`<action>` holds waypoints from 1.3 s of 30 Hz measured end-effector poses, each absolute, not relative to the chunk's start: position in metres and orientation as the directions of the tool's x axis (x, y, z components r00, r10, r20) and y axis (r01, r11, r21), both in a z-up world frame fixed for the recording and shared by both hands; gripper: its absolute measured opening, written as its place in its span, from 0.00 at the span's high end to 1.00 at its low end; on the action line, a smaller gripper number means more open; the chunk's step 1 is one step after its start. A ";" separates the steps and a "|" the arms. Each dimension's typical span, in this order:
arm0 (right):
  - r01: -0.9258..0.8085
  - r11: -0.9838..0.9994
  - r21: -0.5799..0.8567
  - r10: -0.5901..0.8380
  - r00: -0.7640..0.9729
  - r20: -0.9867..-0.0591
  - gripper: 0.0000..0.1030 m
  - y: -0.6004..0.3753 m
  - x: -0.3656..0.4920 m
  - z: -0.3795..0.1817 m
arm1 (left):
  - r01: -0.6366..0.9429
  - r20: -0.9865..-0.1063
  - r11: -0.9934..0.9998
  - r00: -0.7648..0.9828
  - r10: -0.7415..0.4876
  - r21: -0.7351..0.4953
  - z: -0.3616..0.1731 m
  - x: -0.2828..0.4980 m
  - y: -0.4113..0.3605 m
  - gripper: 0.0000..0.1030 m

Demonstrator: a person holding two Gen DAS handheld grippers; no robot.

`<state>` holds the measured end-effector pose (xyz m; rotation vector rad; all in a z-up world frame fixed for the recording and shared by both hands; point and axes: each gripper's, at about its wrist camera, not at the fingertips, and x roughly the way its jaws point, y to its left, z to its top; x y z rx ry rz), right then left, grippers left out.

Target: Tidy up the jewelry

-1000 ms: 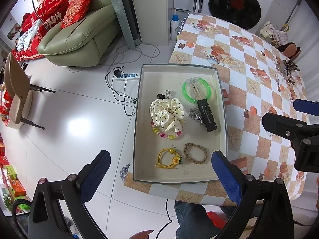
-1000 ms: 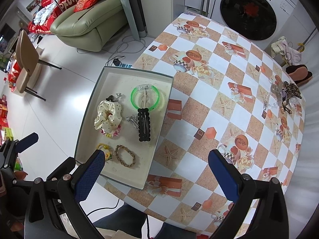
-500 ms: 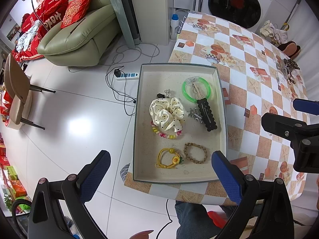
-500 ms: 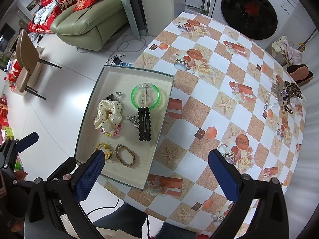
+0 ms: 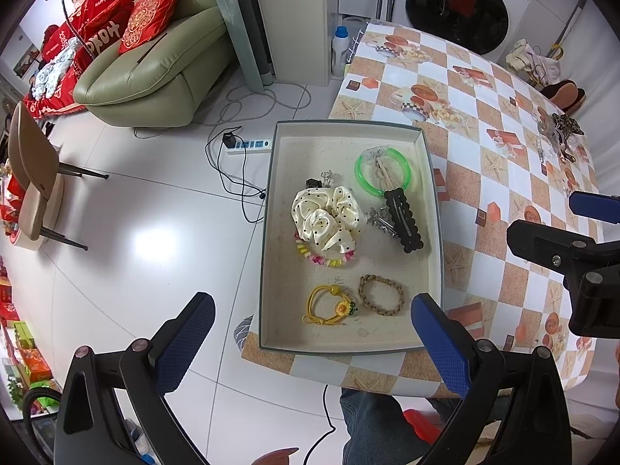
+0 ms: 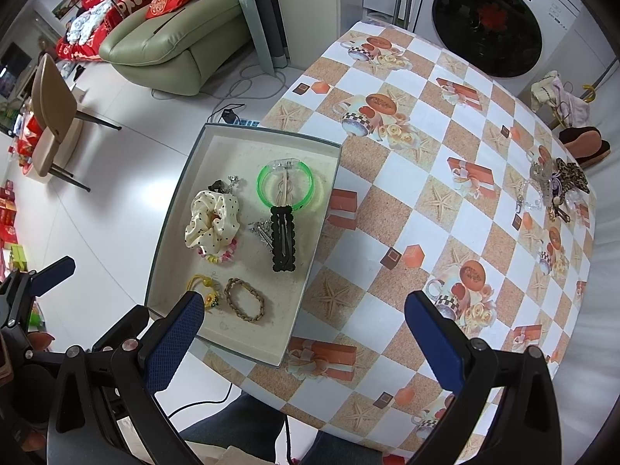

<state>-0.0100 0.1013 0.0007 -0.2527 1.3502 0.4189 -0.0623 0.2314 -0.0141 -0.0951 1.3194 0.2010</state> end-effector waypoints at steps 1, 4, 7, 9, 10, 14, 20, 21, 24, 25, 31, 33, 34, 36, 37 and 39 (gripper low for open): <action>-0.432 0.900 0.063 0.146 0.161 -0.976 0.00 0.101 -0.010 0.001 | -0.200 -0.968 0.979 0.234 0.093 0.045 -0.014 -0.062 0.231 0.00; -0.434 0.899 0.064 0.147 0.161 -0.976 0.00 0.101 -0.010 0.001 | -0.202 -0.967 0.978 0.236 0.094 0.045 -0.014 -0.065 0.231 0.00; -0.433 0.899 0.064 0.147 0.161 -0.976 0.00 0.101 -0.009 0.002 | -0.201 -0.967 0.978 0.235 0.093 0.046 -0.014 -0.064 0.231 0.00; -0.432 0.900 0.064 0.147 0.161 -0.976 0.00 0.102 -0.009 0.002 | -0.200 -0.968 0.979 0.234 0.094 0.046 -0.014 -0.064 0.231 0.00; -0.433 0.899 0.064 0.147 0.161 -0.976 0.00 0.102 -0.009 0.002 | -0.199 -0.967 0.979 0.238 0.093 0.045 -0.014 -0.063 0.231 0.00; -0.433 0.899 0.064 0.147 0.161 -0.976 0.00 0.102 -0.010 0.001 | -0.201 -0.967 0.979 0.238 0.094 0.045 -0.014 -0.067 0.232 0.00; -0.434 0.899 0.064 0.147 0.160 -0.976 0.00 0.102 -0.007 0.002 | -0.210 -0.966 0.976 0.235 0.104 0.054 -0.017 -0.072 0.234 0.00; -0.435 0.898 0.064 0.147 0.159 -0.976 0.00 0.102 -0.008 0.002 | -0.212 -0.967 0.976 0.234 0.106 0.055 -0.017 -0.072 0.234 0.00; -0.436 0.897 0.065 0.146 0.156 -0.977 0.00 0.103 -0.010 0.001 | -0.218 -0.967 0.974 0.229 0.110 0.059 -0.016 -0.070 0.235 0.00; -0.438 0.897 0.065 0.146 0.155 -0.977 0.00 0.104 -0.012 0.000 | -0.220 -0.967 0.974 0.230 0.110 0.059 -0.016 -0.071 0.236 0.00; -0.453 0.889 0.069 0.152 0.151 -0.977 0.00 0.108 -0.017 -0.002 | -0.225 -0.965 0.972 0.237 0.115 0.060 -0.014 -0.071 0.236 0.00; -0.455 0.888 0.070 0.153 0.149 -0.977 0.00 0.108 -0.019 -0.002 | -0.227 -0.965 0.972 0.235 0.115 0.060 -0.014 -0.071 0.236 0.00; -0.454 0.888 0.070 0.153 0.148 -0.977 0.00 0.108 -0.016 -0.002 | -0.228 -0.966 0.972 0.234 0.115 0.060 -0.014 -0.071 0.237 0.00; -0.452 0.889 0.071 0.153 0.148 -0.977 0.00 0.108 -0.016 -0.002 | -0.228 -0.967 0.972 0.230 0.113 0.060 -0.014 -0.071 0.237 0.00; -0.453 0.889 0.071 0.153 0.149 -0.977 0.00 0.108 -0.016 -0.002 | -0.228 -0.967 0.972 0.228 0.112 0.059 -0.014 -0.071 0.238 0.00; -0.452 0.889 0.071 0.153 0.148 -0.977 0.00 0.109 -0.018 -0.002 | -0.229 -0.968 0.971 0.224 0.114 0.062 -0.015 -0.070 0.237 0.00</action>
